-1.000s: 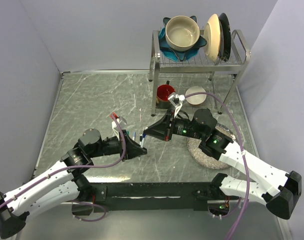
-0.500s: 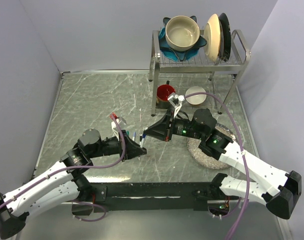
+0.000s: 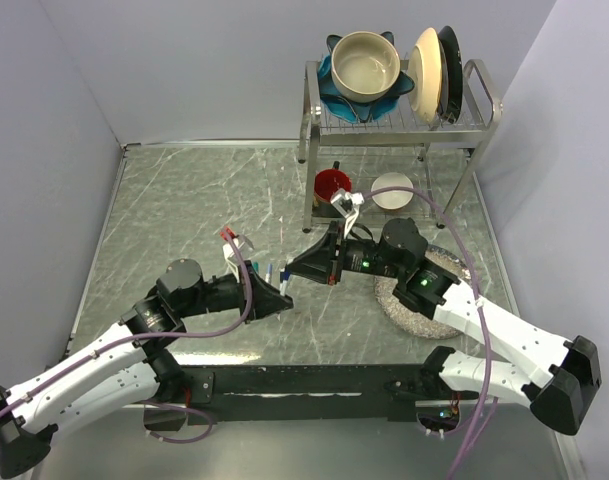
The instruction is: Insert the pens into the pen caps
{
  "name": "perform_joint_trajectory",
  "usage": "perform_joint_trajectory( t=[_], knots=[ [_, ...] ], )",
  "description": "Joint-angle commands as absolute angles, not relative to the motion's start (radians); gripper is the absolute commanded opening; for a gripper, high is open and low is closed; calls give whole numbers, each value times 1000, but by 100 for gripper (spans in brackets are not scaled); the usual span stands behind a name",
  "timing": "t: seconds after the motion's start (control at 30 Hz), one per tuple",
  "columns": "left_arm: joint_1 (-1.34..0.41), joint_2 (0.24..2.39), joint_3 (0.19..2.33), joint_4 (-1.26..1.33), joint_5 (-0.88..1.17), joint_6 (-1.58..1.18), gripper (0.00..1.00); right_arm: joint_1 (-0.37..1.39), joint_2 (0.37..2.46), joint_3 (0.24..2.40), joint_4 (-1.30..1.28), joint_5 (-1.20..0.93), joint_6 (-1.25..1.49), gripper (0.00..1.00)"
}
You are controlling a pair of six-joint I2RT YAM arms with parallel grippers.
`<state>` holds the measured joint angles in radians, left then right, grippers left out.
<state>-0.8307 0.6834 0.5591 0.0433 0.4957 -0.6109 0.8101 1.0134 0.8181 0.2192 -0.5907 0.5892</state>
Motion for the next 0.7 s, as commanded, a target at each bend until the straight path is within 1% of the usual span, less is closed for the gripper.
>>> perform_joint_trajectory(
  t=[0.0,0.17,0.37,0.53,0.67],
  knots=[
    [-830,679,578,141,388,-572,1,828,1026,735,264,-680,635,0],
    [-830,725,604,127,281,-554,1,857,1035,670,230,-663,612,0],
    [-828,787,643,144,206,-546,1,890,1045,600,215,-594,603,0],
    [-812,856,684,189,212,-557,1,933,1042,551,257,-545,618,0],
    [-795,890,725,175,224,-552,1,977,1057,523,301,-520,644,0]
  ],
)
